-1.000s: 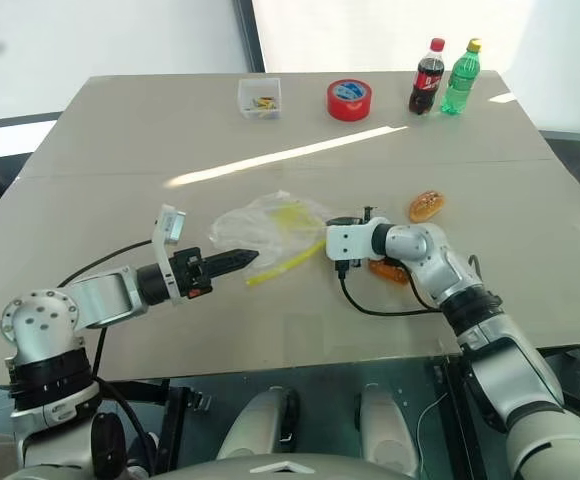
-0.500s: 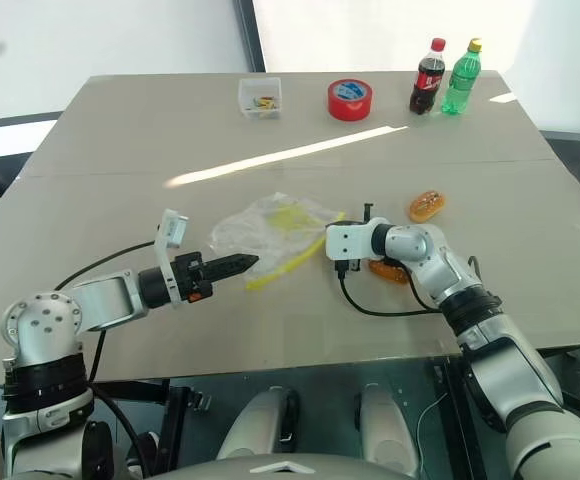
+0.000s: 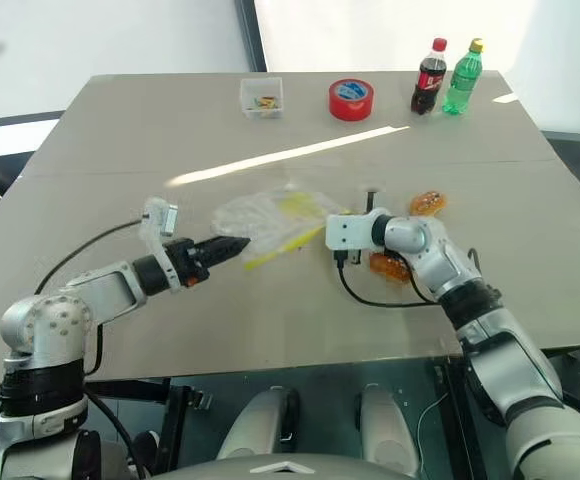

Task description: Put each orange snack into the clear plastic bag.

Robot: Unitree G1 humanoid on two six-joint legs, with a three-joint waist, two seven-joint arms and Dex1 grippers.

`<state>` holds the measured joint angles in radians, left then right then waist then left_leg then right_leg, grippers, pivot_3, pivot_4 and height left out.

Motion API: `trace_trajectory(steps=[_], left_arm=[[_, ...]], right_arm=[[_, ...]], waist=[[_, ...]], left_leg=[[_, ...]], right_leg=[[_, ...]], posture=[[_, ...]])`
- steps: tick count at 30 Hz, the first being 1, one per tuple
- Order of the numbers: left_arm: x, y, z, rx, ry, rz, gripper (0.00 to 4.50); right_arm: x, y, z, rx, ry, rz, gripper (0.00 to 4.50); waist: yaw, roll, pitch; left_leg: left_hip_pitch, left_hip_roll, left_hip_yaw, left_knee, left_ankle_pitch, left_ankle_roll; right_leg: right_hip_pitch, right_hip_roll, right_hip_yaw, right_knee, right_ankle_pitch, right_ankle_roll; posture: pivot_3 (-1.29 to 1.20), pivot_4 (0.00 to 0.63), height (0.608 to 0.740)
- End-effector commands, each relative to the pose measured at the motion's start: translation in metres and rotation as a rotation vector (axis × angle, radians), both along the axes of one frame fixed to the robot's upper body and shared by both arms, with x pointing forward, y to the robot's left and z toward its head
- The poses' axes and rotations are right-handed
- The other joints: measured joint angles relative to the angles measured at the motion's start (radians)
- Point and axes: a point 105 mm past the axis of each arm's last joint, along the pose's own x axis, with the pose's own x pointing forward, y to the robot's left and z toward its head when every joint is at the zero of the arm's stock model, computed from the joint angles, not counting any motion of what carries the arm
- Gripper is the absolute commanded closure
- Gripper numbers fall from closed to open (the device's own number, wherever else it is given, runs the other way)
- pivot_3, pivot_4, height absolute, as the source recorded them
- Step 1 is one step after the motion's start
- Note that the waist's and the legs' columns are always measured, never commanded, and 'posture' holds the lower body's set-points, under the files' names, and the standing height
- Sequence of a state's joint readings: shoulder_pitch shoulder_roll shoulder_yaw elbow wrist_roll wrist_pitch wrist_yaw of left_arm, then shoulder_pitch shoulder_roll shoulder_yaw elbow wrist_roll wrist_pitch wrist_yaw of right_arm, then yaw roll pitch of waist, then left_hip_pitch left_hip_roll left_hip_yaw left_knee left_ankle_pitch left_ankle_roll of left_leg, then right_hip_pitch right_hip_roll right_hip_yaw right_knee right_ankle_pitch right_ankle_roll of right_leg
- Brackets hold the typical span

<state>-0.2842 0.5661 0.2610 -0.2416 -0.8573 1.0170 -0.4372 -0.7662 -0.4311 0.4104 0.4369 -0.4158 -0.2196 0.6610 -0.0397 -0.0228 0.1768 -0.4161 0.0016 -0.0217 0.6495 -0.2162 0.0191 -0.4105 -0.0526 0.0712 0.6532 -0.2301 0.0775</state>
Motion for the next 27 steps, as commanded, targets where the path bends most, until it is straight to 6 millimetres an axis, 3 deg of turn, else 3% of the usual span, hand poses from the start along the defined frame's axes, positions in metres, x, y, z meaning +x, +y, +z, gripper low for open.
trace_trajectory(steps=[1,7,13,20,27], left_arm=[[0.016,-0.006,0.03,0.162,-0.274,0.046,2.36],[0.016,-0.039,0.048,0.527,-0.613,-0.073,2.36],[0.015,-0.057,0.04,0.833,-0.792,-0.195,2.36],[0.03,-0.052,0.031,0.904,-0.746,-0.114,2.36],[0.036,-0.053,0.028,0.966,-0.777,-0.142,2.36]], right_arm=[[0.018,-0.008,0.044,0.03,-0.16,-0.077,4.5],[0.028,-0.012,0.051,0.055,-0.168,-0.181,4.5],[0.029,-0.002,0.053,0.028,-0.192,-0.227,4.5],[0.027,0.007,0.062,0.028,-0.209,-0.239,4.5],[0.024,0.013,0.067,0.046,-0.211,-0.231,4.5]], waist=[[0.001,0.0,0.0],[0.005,0.0,0.0],[0.0,0.0,0.0],[-0.001,0.0,0.0],[-0.001,0.0,0.0]], left_leg=[[0.0,0.0,0.0,-0.001,0.0,-0.001],[-0.002,0.0,0.0,-0.01,0.002,-0.004],[-0.002,0.0,0.001,-0.016,0.002,-0.003],[-0.003,0.0,0.001,-0.014,0.0,0.0],[-0.003,0.0,0.0,-0.014,0.0,0.0]], right_leg=[[0.0,0.0,0.0,-0.001,-0.001,-0.002],[-0.001,0.0,-0.001,-0.01,0.001,0.0],[-0.003,0.0,-0.001,-0.013,0.0,-0.001],[-0.004,0.001,-0.001,-0.011,0.0,-0.001],[-0.004,0.001,-0.002,-0.01,0.0,-0.001]], posture=[[0.0,0.15,0.74],[0.0,0.15,0.74],[0.0,0.15,0.74],[0.0,0.15,0.74],[0.0,0.15,0.74]])
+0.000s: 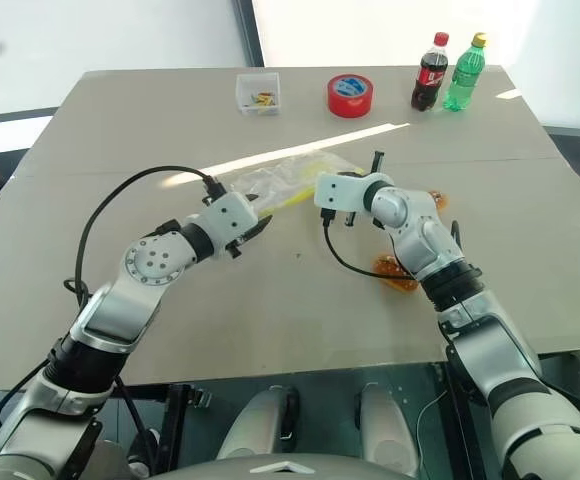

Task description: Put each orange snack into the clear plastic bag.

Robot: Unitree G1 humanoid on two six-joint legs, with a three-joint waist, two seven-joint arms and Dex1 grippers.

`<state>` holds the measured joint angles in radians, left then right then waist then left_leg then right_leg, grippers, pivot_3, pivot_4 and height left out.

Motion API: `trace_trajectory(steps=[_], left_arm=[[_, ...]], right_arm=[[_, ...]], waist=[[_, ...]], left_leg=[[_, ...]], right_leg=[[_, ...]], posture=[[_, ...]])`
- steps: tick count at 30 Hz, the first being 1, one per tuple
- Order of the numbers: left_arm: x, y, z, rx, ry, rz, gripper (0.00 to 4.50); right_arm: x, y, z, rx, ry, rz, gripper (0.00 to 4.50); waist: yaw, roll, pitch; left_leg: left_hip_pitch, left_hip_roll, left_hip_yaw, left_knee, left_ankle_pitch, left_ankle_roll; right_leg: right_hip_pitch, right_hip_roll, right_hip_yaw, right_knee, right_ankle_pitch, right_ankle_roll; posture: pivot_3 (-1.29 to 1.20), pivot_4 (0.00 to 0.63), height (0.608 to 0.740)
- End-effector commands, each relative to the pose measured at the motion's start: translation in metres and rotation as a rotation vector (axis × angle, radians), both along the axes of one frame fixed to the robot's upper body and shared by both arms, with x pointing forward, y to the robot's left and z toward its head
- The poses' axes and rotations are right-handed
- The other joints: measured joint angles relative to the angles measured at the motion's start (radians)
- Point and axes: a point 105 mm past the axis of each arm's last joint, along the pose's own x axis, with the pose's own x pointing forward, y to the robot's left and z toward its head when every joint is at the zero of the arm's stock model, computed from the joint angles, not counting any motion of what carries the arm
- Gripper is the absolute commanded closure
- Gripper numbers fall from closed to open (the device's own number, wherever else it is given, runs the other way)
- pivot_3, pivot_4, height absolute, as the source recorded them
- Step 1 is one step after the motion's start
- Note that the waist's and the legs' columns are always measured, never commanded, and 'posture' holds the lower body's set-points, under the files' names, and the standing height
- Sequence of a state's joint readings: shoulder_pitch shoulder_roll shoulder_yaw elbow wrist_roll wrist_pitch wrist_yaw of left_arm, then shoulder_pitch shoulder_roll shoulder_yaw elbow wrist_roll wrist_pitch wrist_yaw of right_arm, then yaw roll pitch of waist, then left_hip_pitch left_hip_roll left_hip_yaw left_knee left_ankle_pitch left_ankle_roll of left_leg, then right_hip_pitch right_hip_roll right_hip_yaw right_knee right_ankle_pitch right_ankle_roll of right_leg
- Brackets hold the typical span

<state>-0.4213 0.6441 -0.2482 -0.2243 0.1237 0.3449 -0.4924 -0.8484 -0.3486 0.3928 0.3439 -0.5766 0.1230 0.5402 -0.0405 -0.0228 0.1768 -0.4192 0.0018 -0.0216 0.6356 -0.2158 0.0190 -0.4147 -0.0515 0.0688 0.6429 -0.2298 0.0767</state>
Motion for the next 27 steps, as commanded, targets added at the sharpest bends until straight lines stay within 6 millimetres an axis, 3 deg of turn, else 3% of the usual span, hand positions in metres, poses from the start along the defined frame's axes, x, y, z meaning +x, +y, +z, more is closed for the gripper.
trace_trajectory(steps=[1,6,9,12,16,19,22,23,24,27], left_arm=[[0.001,-0.007,0.009,0.028,-0.054,-0.04,2.36],[0.001,-0.012,0.011,0.017,-0.067,-0.068,2.36],[0.0,-0.013,0.011,0.014,-0.069,-0.071,2.99],[0.001,-0.012,0.01,0.016,-0.069,-0.072,4.42],[0.004,-0.009,0.006,0.018,-0.058,-0.055,4.48],[0.005,-0.007,0.004,0.006,-0.049,-0.041,4.5],[0.008,-0.004,0.004,-0.059,-0.027,-0.01,4.5],[0.008,-0.004,0.004,-0.082,-0.013,-0.002,4.5],[0.008,-0.004,0.002,-0.114,0.013,0.004,4.5],[0.007,-0.005,-0.001,-0.192,0.067,0.014,4.5]], right_arm=[[-0.004,0.01,0.026,0.02,-0.076,0.035,4.5],[-0.004,0.01,0.023,0.015,-0.076,0.037,4.5],[-0.005,0.01,0.022,0.015,-0.076,0.038,4.5],[-0.006,0.012,0.022,0.013,-0.077,0.046,4.5],[-0.007,0.011,0.02,0.013,-0.06,0.049,4.5],[-0.009,0.007,0.023,0.03,-0.048,0.047,3.59],[-0.015,-0.002,0.027,0.029,-0.063,0.053,2.24],[-0.016,-0.005,0.028,0.054,-0.044,0.043,1.75],[-0.019,-0.007,0.028,0.096,-0.015,0.038,1.59],[-0.029,-0.007,0.025,0.24,0.096,0.033,0.21]], waist=[[0.0,0.0,0.0],[0.0,0.0,0.0],[0.0,0.0,0.0],[0.0,0.0,0.0],[0.0,0.0,0.0],[0.0,0.0,0.0],[0.002,0.0,0.0],[0.003,0.0,0.0],[0.003,0.0,0.0],[0.003,0.0,0.0]], left_leg=[[0.0,0.0,0.0,0.0,0.0,0.0],[0.0,0.0,0.0,0.0,0.0,0.0],[0.0,0.0,0.0,0.0,0.0,0.0],[0.0,0.0,0.0,0.0,0.0,0.0],[0.0,0.0,0.0,0.0,0.0,0.0],[0.0,0.0,0.0,0.001,0.0,0.0],[0.0,0.0,0.0,0.001,0.0,0.0],[0.0,0.0,-0.001,0.001,0.0,0.0],[0.0,0.0,-0.001,0.001,0.0,0.0],[0.0,0.0,-0.001,0.002,0.0,0.0]], right_leg=[[0.0,0.0,0.0,0.0,0.0,0.0],[0.0,0.0,0.0,0.0,0.0,0.0],[0.0,0.0,0.0,0.0,0.0,0.0],[0.0,0.0,0.0,0.0,0.0,0.0],[0.0,0.0,0.0,0.001,0.0,0.0],[0.0,0.0,0.0,0.001,0.0,0.0],[0.0,0.0,0.0,0.001,0.0,0.0],[0.0,0.0,0.0,0.001,0.0,0.0],[0.0,0.0,-0.001,0.001,0.0,0.0],[0.001,0.0,-0.001,0.002,0.0,0.0]], posture=[[0.0,0.15,0.74],[0.0,0.15,0.74],[0.0,0.15,0.74],[0.0,0.15,0.74],[0.0,0.15,0.74],[0.0,0.15,0.74],[0.0,0.15,0.74],[0.0,0.15,0.74],[0.0,0.15,0.74],[0.0,0.15,0.74]])
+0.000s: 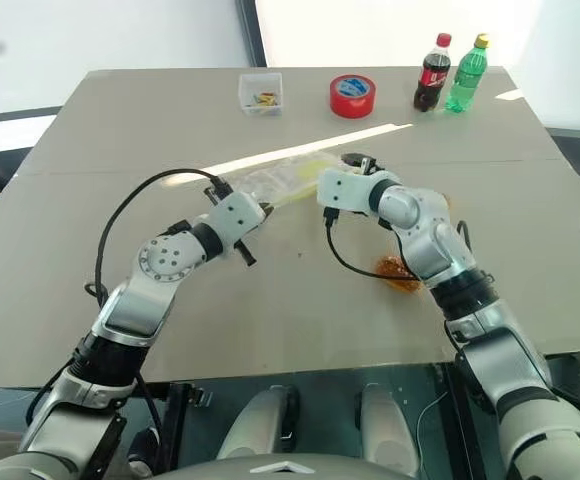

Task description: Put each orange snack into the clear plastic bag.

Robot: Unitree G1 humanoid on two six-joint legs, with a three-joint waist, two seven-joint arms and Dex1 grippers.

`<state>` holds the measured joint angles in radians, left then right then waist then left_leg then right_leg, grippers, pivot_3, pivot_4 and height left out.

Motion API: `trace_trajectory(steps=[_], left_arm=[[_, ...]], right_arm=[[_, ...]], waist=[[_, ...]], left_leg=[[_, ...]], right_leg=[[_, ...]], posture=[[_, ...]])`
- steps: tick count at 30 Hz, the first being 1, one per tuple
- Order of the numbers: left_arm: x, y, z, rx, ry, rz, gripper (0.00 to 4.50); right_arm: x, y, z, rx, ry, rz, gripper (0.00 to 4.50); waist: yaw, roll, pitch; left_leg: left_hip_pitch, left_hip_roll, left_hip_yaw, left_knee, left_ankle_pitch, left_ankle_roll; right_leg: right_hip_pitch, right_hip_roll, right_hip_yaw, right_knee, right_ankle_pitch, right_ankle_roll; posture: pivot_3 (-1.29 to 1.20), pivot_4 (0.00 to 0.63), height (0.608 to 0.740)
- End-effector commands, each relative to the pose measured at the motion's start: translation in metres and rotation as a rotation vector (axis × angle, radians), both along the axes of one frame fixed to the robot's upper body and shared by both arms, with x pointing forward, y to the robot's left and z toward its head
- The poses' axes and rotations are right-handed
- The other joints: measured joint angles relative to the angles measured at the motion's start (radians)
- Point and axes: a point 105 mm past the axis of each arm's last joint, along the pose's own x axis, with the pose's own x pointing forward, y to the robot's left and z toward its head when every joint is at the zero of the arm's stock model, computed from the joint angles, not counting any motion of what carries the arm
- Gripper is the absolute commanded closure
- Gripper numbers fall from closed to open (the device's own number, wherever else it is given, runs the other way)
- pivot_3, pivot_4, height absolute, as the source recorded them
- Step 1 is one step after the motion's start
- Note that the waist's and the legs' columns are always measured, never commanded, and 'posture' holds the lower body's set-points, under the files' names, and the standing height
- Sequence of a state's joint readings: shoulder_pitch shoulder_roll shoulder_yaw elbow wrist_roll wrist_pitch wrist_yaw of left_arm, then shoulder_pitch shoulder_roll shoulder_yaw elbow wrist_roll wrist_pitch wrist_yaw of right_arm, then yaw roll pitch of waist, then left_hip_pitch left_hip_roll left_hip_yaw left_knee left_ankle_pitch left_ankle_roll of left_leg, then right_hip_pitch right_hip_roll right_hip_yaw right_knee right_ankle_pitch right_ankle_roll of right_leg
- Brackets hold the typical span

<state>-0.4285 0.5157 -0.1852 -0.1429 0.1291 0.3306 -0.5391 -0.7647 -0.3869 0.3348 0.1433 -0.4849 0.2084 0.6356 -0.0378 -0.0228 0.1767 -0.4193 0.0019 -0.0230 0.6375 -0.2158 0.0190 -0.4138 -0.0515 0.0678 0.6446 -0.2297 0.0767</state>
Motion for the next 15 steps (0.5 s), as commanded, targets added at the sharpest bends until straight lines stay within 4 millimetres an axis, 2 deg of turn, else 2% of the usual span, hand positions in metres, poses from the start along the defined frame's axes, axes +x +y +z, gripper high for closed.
trace_trajectory(steps=[1,2,4,5,8,9,10,12,15], left_arm=[[-0.001,0.002,0.007,-0.1,0.023,0.02,4.5],[-0.001,0.002,0.008,-0.118,0.032,0.025,4.5],[-0.001,0.002,0.008,-0.125,0.039,0.027,4.5],[-0.001,0.002,0.007,-0.124,0.042,0.027,4.5],[-0.001,0.002,0.006,-0.136,0.052,0.029,4.5],[-0.001,0.002,0.006,-0.137,0.053,0.029,4.5],[-0.002,0.002,0.006,-0.137,0.055,0.028,4.5],[-0.002,0.002,0.006,-0.138,0.056,0.027,4.5],[-0.003,0.001,0.007,-0.143,0.053,0.018,4.5]], right_arm=[[-0.013,0.003,0.011,0.217,0.105,-0.01,0.31],[-0.015,0.003,0.009,0.268,0.15,-0.023,0.4],[-0.018,0.008,0.006,0.398,0.242,-0.045,0.89],[-0.02,0.012,0.005,0.457,0.283,-0.047,1.55],[-0.026,0.029,0.007,0.607,0.405,-0.028,2.65],[-0.027,0.032,0.008,0.634,0.426,-0.025,3.29],[-0.027,0.035,0.009,0.648,0.44,-0.021,3.54],[-0.028,0.039,0.01,0.665,0.458,-0.017,4.45],[-0.027,0.041,0.01,0.683,0.475,-0.015,4.48]], waist=[[-0.001,0.0,0.0],[-0.004,0.0,0.0],[-0.005,0.0,0.0],[-0.004,0.0,0.0],[-0.004,0.0,0.0],[-0.003,0.0,0.0],[-0.003,0.0,0.0],[-0.001,0.0,0.0],[-0.001,0.0,0.0]], left_leg=[[0.0,0.0,0.0,0.0,0.0,0.0],[0.0,0.0,0.0,0.001,0.0,0.0],[0.0,0.0,0.0,0.001,0.0,0.0],[0.001,0.001,-0.001,0.002,0.0,0.0],[0.001,0.001,-0.002,0.004,0.0,0.0],[0.001,0.001,-0.002,0.005,0.0,0.0],[0.001,0.001,-0.002,0.006,0.0,0.0],[0.001,0.0,-0.002,0.008,0.0,0.0],[0.001,0.0,-0.003,0.01,0.0,0.0]], right_leg=[[0.0,0.0,0.0,0.0,0.0,0.0],[0.0,0.0,0.0,0.001,0.0,0.0],[0.0,0.001,0.0,0.002,0.0,0.0],[0.0,0.001,0.0,0.004,0.0,0.0],[0.0,0.001,-0.001,0.007,0.0,0.0],[0.0,0.001,-0.001,0.008,0.0,0.0],[0.0,0.002,-0.001,0.008,0.0,0.0],[0.0,0.001,-0.001,0.01,0.0,0.0],[0.001,0.001,-0.001,0.012,0.0,0.0]], posture=[[0.0,0.15,0.74],[0.0,0.15,0.74],[0.0,0.15,0.74],[0.0,0.15,0.74],[0.0,0.15,0.74],[0.0,0.15,0.74],[0.0,0.15,0.74],[0.0,0.15,0.74],[0.0,0.15,0.74]])
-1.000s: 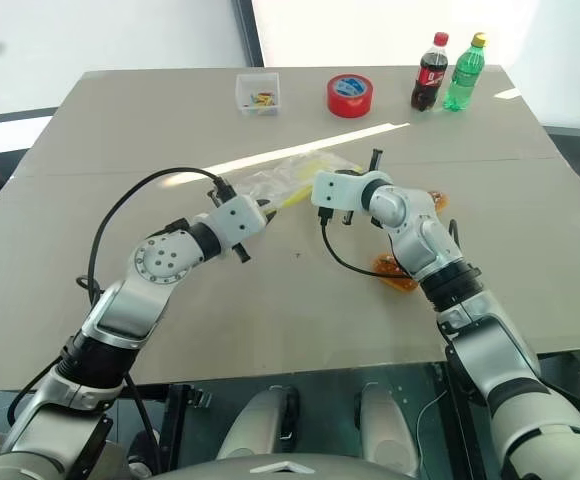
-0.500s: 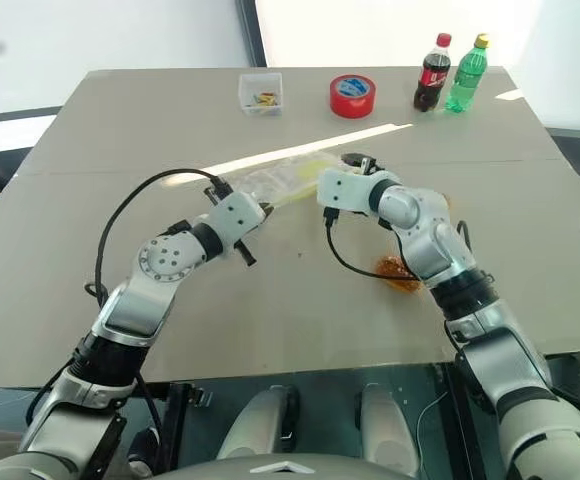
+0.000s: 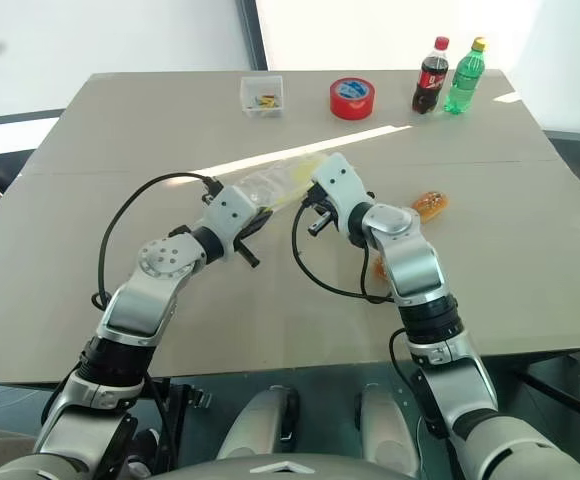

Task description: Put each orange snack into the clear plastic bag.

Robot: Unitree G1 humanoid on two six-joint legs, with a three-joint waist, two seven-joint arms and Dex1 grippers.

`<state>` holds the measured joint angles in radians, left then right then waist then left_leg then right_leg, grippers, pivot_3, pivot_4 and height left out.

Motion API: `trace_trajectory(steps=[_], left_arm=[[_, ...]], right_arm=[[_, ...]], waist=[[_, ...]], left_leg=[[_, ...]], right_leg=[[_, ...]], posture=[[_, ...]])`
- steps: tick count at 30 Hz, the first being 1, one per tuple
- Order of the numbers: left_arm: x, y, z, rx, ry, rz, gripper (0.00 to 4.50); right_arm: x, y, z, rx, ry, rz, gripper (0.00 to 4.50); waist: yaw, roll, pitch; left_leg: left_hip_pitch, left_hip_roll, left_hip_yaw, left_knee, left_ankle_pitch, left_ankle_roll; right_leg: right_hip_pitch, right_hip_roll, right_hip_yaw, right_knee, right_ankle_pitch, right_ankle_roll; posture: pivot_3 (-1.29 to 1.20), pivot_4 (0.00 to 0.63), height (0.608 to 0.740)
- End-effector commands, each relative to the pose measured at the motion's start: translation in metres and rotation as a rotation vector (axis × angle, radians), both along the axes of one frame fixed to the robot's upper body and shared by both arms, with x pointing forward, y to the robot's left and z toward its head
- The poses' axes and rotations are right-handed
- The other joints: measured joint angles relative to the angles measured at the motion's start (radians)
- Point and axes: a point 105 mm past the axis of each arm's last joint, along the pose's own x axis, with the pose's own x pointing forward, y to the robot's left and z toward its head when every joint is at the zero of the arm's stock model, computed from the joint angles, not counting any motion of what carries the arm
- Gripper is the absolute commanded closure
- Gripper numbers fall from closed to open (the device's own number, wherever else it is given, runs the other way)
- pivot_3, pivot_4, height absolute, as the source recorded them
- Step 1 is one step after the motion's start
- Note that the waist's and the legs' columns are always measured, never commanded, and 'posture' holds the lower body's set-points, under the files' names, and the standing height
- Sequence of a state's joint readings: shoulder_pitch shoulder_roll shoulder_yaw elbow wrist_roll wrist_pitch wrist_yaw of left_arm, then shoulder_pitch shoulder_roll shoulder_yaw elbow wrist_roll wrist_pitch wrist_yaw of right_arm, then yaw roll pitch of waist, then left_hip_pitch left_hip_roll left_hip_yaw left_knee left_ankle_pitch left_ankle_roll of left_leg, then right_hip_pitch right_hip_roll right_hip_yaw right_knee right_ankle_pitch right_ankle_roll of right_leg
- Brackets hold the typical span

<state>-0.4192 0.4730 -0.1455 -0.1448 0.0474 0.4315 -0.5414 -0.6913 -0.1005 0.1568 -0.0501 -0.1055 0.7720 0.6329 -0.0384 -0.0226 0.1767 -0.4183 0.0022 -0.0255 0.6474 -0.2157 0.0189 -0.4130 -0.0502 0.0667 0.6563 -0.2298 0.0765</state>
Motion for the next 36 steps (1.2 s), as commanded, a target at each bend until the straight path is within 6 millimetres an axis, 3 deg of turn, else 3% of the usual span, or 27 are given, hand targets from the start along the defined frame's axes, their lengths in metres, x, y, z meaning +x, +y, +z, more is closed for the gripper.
trace_trajectory(steps=[1,27,31,34,35,36], left_arm=[[-0.004,-0.002,0.015,-0.028,-0.053,-0.023,4.5],[-0.021,-0.025,0.012,-0.014,-0.044,-0.145,4.5],[-0.021,-0.024,0.011,-0.011,-0.04,-0.145,4.5],[-0.02,-0.023,0.011,-0.008,-0.04,-0.141,4.5],[-0.02,-0.022,0.011,-0.006,-0.041,-0.14,4.5],[-0.019,-0.022,0.011,-0.005,-0.042,-0.139,4.5]], right_arm=[[0.001,0.002,0.022,0.059,-0.046,-0.002,4.48],[0.016,0.018,0.008,0.03,-0.018,-0.005,4.48],[0.026,0.021,-0.005,-0.135,-0.139,0.033,4.48],[0.035,0.019,-0.006,-0.343,-0.383,0.063,4.48],[0.037,0.019,-0.005,-0.415,-0.47,0.08,3.95],[0.039,0.018,-0.006,-0.471,-0.531,0.097,3.69]], waist=[[-0.001,0.0,0.0],[-0.003,0.0,0.0],[-0.005,0.0,0.0],[-0.003,0.0,0.0],[-0.003,0.0,0.0],[-0.004,0.0,0.0]], left_leg=[[0.0,0.0,0.0,0.001,0.0,0.0],[0.0,0.0,0.0,0.001,0.0,0.0],[0.0,0.0,0.0,0.001,0.0,0.0],[0.0,0.0,0.0,0.001,0.0,0.0],[0.0,0.0,0.0,0.0,0.0,0.0],[0.0,0.0,0.0,0.0,0.0,0.0]], right_leg=[[0.0,0.0,0.0,0.001,0.0,0.0],[0.0,0.0,0.0,0.001,0.0,0.0],[0.0,0.0,0.0,0.001,0.0,0.0],[0.0,0.0,0.0,0.001,0.0,0.0],[0.0,0.0,0.0,0.0,0.0,0.0],[0.0,0.0,0.0,0.0,0.0,0.0]], posture=[[0.0,0.15,0.74],[0.0,0.15,0.74],[0.0,0.15,0.74],[0.0,0.15,0.74],[0.0,0.15,0.74],[0.0,0.15,0.74]])
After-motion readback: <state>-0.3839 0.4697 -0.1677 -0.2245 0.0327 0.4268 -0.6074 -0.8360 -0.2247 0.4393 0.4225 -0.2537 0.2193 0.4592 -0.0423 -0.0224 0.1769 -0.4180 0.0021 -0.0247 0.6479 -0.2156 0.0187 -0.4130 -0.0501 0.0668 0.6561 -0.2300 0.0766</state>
